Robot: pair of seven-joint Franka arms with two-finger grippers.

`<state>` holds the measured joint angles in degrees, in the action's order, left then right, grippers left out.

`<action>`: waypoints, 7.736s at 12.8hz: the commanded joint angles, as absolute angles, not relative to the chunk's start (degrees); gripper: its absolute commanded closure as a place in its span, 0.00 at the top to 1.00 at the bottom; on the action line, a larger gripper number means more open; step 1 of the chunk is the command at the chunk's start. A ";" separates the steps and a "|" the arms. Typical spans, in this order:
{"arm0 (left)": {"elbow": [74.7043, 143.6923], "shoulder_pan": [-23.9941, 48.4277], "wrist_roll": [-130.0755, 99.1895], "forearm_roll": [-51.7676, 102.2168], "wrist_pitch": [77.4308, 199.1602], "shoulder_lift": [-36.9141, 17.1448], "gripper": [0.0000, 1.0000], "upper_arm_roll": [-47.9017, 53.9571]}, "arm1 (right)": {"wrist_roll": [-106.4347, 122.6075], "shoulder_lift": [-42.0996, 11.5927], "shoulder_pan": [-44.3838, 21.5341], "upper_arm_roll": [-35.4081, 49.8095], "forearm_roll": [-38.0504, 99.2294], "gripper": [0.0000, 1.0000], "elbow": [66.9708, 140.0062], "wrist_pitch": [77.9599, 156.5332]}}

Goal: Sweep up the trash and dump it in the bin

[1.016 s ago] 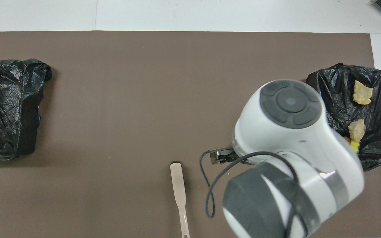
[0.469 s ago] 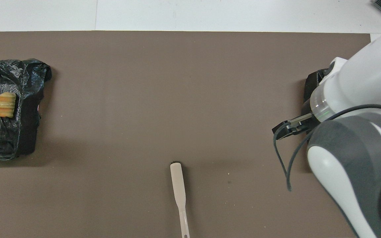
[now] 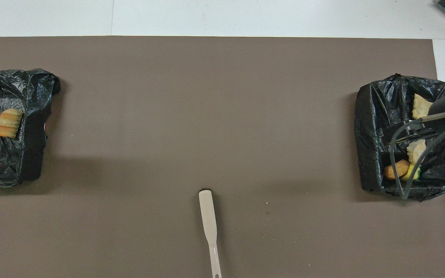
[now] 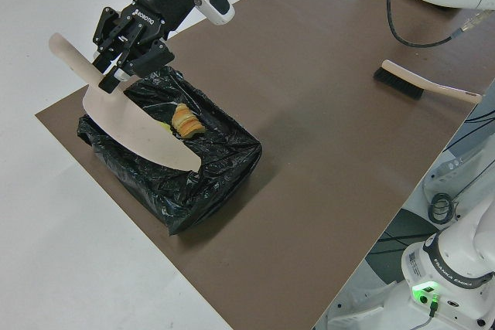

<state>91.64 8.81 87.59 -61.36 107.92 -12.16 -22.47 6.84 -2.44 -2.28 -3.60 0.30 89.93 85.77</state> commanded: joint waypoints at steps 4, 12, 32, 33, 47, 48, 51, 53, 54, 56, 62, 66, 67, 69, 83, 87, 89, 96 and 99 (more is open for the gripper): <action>94.21 11.86 77.61 -67.23 101.07 -9.76 0.00 -21.18 | 4.95 -2.82 2.99 -3.43 0.35 1.00 88.95 87.89; 95.19 12.92 74.09 -71.37 101.34 -8.71 0.00 -19.87 | -3.42 2.80 1.67 -1.41 0.79 1.00 93.15 87.45; 100.99 13.80 13.93 -13.39 103.62 -11.51 0.00 1.48 | -4.04 4.22 0.00 -0.35 0.70 1.00 93.61 91.14; 100.81 13.89 9.36 -11.18 105.10 -12.64 0.00 2.71 | -4.13 4.22 0.35 -0.53 0.79 1.00 93.69 91.06; 88.07 20.39 -27.59 -0.88 112.94 -25.13 0.00 12.74 | -4.22 4.22 0.26 -0.44 0.97 1.00 93.60 91.05; 88.07 21.17 -29.25 -0.88 113.03 -25.22 0.00 12.83 | -4.22 4.22 0.26 -0.44 0.97 1.00 93.69 91.05; 84.74 23.64 -34.35 -1.93 112.85 -30.48 0.00 12.74 | -4.22 4.31 0.26 -0.44 0.97 1.00 93.60 91.05; 84.81 23.82 -34.37 -2.11 112.68 -30.50 0.00 12.83 | -4.22 4.22 0.26 -0.44 0.97 1.00 93.69 91.05; 84.81 23.73 -34.28 -2.11 112.85 -30.50 0.00 12.92 | -4.22 4.22 0.26 -0.44 0.97 1.00 93.60 91.05; 84.90 23.82 -34.01 -1.93 112.94 -30.50 0.17 13.01 | -4.22 4.31 0.26 -0.44 0.97 1.00 93.60 91.05; 84.99 23.82 -34.01 -2.11 113.12 -29.71 0.61 13.01 | -4.22 4.22 0.26 -0.44 0.97 1.00 93.69 91.05; 87.53 22.86 -33.31 -2.11 113.12 -25.42 1.00 12.40 | -4.22 4.22 0.26 -0.44 0.97 1.00 93.69 91.05; 89.19 21.98 -33.31 -2.20 112.68 -23.23 1.00 11.96 | -4.22 4.22 0.26 -0.44 0.97 1.00 93.60 91.05; 93.41 19.96 -33.05 -2.29 112.41 -19.09 1.00 11.08 | -4.22 4.22 0.26 -0.44 0.97 1.00 93.60 91.05; 92.84 11.08 2.98 0.08 88.71 4.48 1.00 -5.01 | -4.22 4.31 0.26 -0.44 0.97 1.00 93.60 91.05; 83.43 8.09 5.63 1.67 80.08 1.07 1.00 -5.19 | -4.22 4.22 0.26 -0.44 0.97 1.00 93.60 91.05; 78.43 7.74 5.63 1.67 76.39 -2.09 1.00 -5.10 | -4.22 4.31 0.26 -0.44 0.97 1.00 93.60 91.05; 83.49 6.42 4.84 1.14 78.47 2.20 1.00 -2.64 | -4.22 4.31 0.26 -0.44 0.97 1.00 93.60 91.05; 85.08 4.92 4.92 1.14 79.80 3.08 1.00 -2.29 | -4.22 4.22 0.26 -0.44 0.97 1.00 93.60 91.05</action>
